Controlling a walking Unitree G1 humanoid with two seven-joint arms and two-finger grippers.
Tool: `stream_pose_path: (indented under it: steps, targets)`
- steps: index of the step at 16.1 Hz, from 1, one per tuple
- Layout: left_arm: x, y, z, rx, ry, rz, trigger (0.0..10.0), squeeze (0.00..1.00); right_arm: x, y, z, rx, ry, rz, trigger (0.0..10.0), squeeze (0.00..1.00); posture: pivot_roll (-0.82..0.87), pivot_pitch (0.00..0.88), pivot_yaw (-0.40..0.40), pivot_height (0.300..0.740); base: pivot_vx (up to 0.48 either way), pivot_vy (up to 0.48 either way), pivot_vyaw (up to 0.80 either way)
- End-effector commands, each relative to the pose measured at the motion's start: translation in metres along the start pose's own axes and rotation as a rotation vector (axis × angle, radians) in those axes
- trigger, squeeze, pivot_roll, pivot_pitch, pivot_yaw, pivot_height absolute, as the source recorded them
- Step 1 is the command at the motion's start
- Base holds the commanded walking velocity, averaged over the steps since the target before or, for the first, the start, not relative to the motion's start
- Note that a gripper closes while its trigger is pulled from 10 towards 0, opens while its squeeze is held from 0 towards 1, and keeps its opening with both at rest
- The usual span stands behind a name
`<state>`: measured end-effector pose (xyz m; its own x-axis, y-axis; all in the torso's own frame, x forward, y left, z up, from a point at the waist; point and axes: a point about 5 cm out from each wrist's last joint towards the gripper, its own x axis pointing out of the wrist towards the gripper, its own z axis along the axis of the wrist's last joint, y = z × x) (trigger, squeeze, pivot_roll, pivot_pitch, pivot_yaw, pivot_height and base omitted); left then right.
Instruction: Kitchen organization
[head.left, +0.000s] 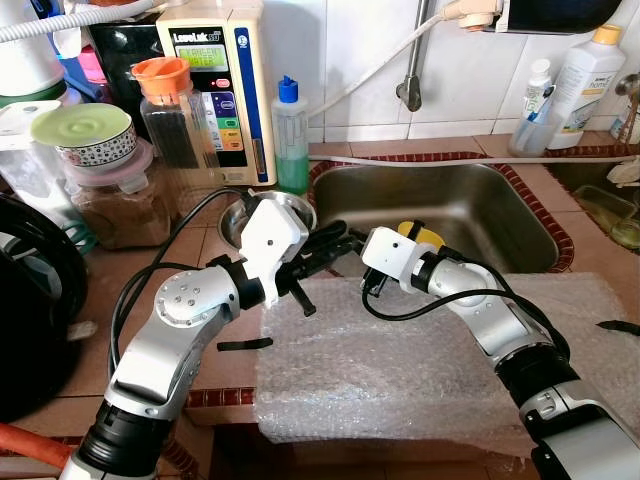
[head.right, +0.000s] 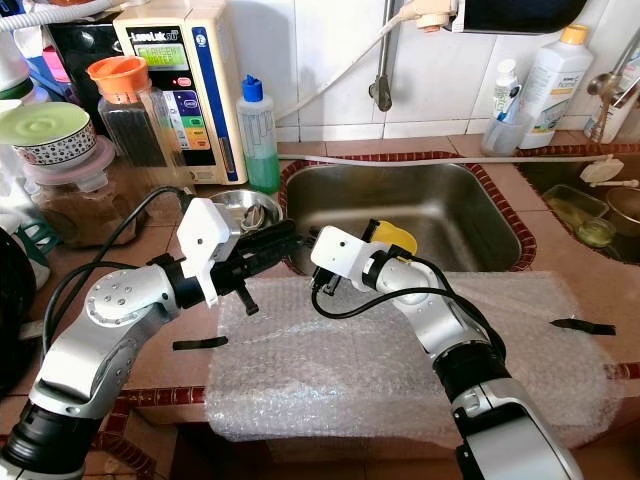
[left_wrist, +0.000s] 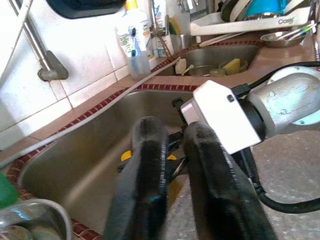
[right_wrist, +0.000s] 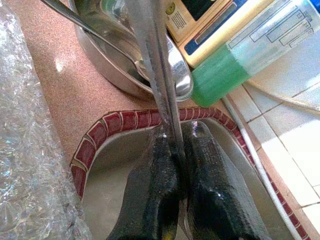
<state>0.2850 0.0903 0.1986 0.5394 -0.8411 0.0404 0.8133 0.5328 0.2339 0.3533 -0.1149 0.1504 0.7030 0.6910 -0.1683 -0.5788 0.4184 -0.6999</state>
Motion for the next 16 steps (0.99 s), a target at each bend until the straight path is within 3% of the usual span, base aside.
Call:
stream_pose_path:
  steps: [1,10,16]
  targets:
    - [-0.004,-0.003,-0.012,-0.028,0.058,-0.016,10.0,1.0,-0.002,-0.013,0.003,0.009,-0.018,-0.05,0.0,0.0,-0.23,0.039,0.059,0.74,0.0,0.0,0.0]
    - [-0.01,0.007,-0.017,-0.004,0.074,0.03,10.0,1.0,-0.022,-0.02,-0.017,0.008,0.056,-0.091,0.0,0.0,-0.23,0.034,0.052,0.74,0.0,0.0,0.0]
    - [-0.021,0.011,-0.03,0.036,0.161,0.03,10.0,1.0,-0.048,-0.031,-0.044,0.016,0.166,-0.154,0.0,0.0,-0.23,0.037,0.053,0.74,0.0,0.0,0.0]
